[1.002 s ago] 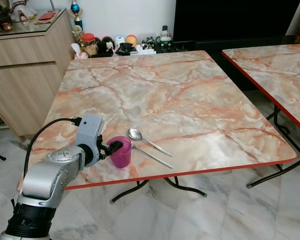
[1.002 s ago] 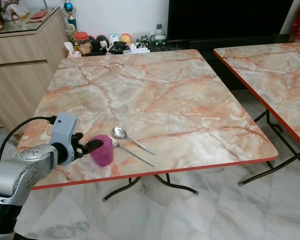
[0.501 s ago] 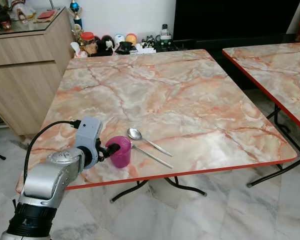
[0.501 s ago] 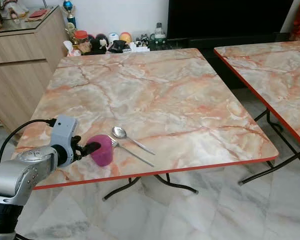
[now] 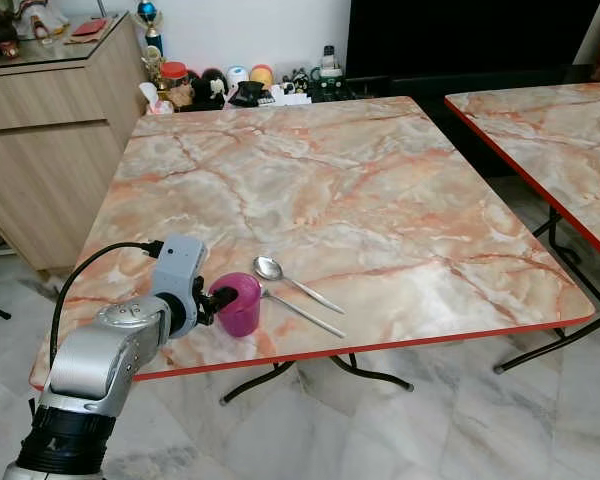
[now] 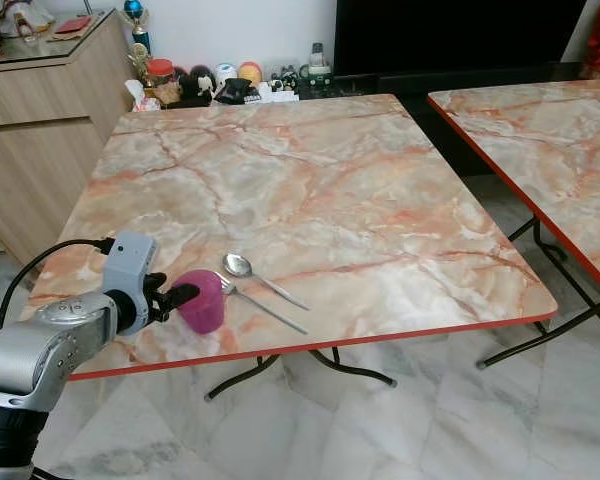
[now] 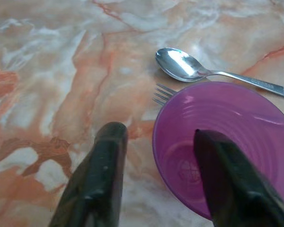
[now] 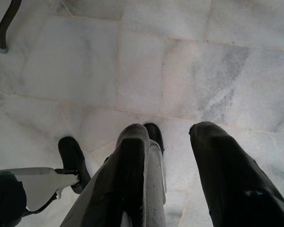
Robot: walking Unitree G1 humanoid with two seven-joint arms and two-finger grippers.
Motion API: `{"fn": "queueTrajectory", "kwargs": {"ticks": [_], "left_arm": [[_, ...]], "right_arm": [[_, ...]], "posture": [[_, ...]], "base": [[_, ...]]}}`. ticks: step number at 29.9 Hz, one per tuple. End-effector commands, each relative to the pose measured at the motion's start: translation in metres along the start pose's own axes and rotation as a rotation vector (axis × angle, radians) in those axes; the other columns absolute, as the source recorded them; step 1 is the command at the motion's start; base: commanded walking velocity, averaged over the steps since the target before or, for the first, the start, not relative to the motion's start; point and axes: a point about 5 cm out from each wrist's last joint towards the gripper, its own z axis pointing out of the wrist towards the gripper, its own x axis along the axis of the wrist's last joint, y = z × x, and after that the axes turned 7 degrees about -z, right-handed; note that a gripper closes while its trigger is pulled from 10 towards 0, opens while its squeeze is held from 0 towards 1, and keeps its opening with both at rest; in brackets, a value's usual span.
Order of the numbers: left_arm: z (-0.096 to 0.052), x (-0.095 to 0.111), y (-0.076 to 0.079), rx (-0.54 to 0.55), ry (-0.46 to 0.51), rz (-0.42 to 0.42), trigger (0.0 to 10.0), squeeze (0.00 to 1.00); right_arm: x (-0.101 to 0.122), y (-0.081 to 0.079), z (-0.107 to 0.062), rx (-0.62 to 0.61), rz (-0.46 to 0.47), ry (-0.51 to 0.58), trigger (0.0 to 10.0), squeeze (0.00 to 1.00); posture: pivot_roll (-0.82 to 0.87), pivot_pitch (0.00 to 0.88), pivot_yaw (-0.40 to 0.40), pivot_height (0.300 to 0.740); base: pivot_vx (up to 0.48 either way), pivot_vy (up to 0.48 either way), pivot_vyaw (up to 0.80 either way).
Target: Setting the table
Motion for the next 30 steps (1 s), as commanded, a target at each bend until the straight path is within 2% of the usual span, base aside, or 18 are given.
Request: {"fn": "queueTrajectory", "kwargs": {"ticks": [1,2,30], "left_arm": [[0.0007,-0.0043,0.0003,0.003,-0.030,0.002,0.7,0.00],[0.0007,-0.0042,0.0002,0.003,-0.030,0.003,0.0,0.00],[-0.0001,-0.0033,0.0005,0.004,-0.022,0.031,0.0,0.00]], "right_arm": [[-0.0061,-0.0004,-0.0010,0.003,-0.001,-0.024,10.0,0.00],[-0.0061,-0.0004,-0.0010,0.003,-0.001,-0.024,10.0,0.00],[-0.0060,-0.0001,-0.0010,0.002,-0.003,-0.024,10.0,0.00]], "posture": [[0.04,0.095,0.039,0.740],[0.04,0.095,0.039,0.740],[0.05,0.096,0.037,0.740]], "base": [[0.000,0.000,0.00],[0.000,0.000,0.00],[0.000,0.000,0.00]]}}
